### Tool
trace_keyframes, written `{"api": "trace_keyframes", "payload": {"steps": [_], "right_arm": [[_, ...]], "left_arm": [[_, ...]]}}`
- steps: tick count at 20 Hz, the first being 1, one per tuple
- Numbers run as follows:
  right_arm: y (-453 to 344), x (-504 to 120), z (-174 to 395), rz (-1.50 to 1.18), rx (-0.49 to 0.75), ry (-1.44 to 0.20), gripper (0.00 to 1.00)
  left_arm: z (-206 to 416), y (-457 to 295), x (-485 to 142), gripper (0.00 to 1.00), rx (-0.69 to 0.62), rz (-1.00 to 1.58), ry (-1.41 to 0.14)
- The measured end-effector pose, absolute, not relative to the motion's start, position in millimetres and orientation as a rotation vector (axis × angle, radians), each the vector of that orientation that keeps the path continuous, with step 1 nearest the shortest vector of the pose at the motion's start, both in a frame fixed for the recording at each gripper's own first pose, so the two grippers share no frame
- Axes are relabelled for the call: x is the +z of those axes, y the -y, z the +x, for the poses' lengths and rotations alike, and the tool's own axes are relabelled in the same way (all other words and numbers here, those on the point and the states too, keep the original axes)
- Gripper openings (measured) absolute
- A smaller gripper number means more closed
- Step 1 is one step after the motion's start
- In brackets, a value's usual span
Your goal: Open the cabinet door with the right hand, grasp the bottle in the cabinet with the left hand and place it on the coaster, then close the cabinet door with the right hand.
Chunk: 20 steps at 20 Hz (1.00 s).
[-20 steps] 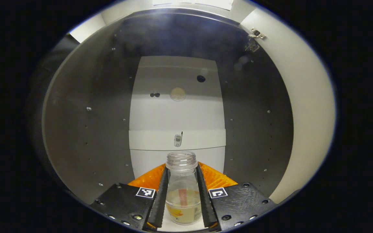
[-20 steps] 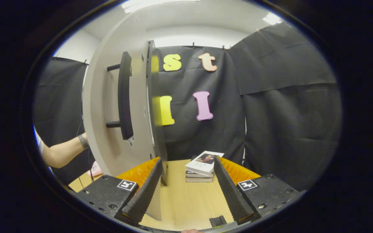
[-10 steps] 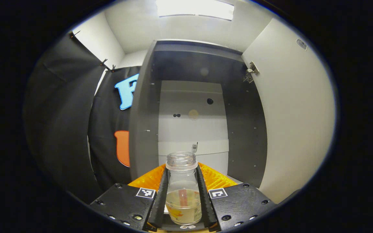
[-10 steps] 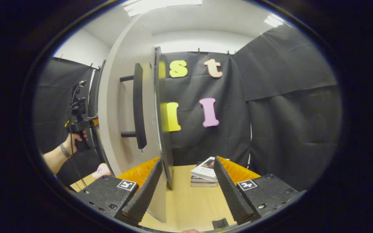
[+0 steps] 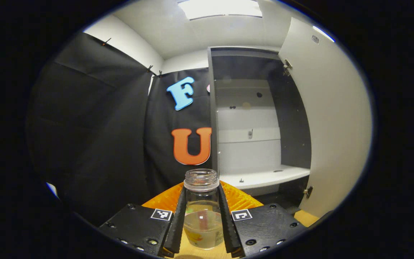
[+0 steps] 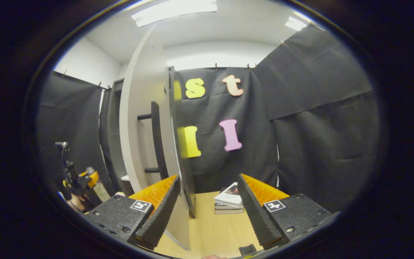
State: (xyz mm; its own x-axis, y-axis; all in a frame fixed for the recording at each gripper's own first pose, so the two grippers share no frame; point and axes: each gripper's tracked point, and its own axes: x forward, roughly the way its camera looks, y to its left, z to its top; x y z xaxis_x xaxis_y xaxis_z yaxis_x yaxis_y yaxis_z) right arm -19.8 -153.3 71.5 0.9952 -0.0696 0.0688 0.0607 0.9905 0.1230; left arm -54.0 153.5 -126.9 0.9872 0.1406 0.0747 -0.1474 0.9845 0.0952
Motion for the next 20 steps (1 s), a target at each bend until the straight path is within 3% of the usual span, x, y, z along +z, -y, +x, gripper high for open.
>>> {"api": "trace_keyframes", "payload": {"steps": [8, 20], "right_arm": [[180, 132, -40, 0.080, -0.160, 0.122, 0.97], [148, 153, -53, 0.027, -0.168, 0.107, 0.98]], "left_arm": [[-88, -189, -249, 0.45, 0.243, 0.096, 0.004], [-84, -198, -320, 0.45, 0.271, 0.093, -0.022]]}}
